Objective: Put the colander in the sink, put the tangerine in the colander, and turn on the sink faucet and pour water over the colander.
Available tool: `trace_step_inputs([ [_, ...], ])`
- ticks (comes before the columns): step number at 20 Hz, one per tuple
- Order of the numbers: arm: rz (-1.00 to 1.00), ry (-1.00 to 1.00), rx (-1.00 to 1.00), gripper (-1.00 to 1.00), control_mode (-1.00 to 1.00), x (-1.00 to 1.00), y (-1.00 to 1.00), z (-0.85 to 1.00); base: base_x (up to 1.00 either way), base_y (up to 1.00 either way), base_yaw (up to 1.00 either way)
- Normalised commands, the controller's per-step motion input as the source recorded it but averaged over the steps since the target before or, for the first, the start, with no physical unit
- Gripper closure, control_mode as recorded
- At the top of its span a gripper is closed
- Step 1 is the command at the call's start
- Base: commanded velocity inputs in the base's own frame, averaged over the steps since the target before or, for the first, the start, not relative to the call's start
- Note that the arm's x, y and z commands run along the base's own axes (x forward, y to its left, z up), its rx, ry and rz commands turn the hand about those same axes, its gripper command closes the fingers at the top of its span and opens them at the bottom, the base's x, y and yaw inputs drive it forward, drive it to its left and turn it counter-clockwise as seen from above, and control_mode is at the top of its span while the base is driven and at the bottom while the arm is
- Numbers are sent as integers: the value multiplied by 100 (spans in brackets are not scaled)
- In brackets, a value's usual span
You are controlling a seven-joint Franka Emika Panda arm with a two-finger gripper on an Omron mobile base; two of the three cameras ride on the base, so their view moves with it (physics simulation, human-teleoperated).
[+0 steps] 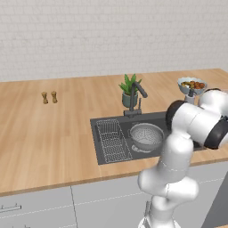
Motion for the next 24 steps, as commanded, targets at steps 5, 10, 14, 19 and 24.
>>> trace_step_inputs([
  [5, -8, 1, -2, 100, -100, 32, 88, 29, 0, 0, 0],
  [10, -1, 2, -1, 100, -100, 23, 73, 20, 0, 0, 0],
  [14, 0, 0, 0, 100, -100, 24, 62, 1, 0, 0, 0],
  [19, 0, 3, 6, 100, -100, 21, 24, 0, 0, 0, 0],
  [24, 0, 5, 13, 100, -100, 14, 15, 0, 0, 0, 0],
])
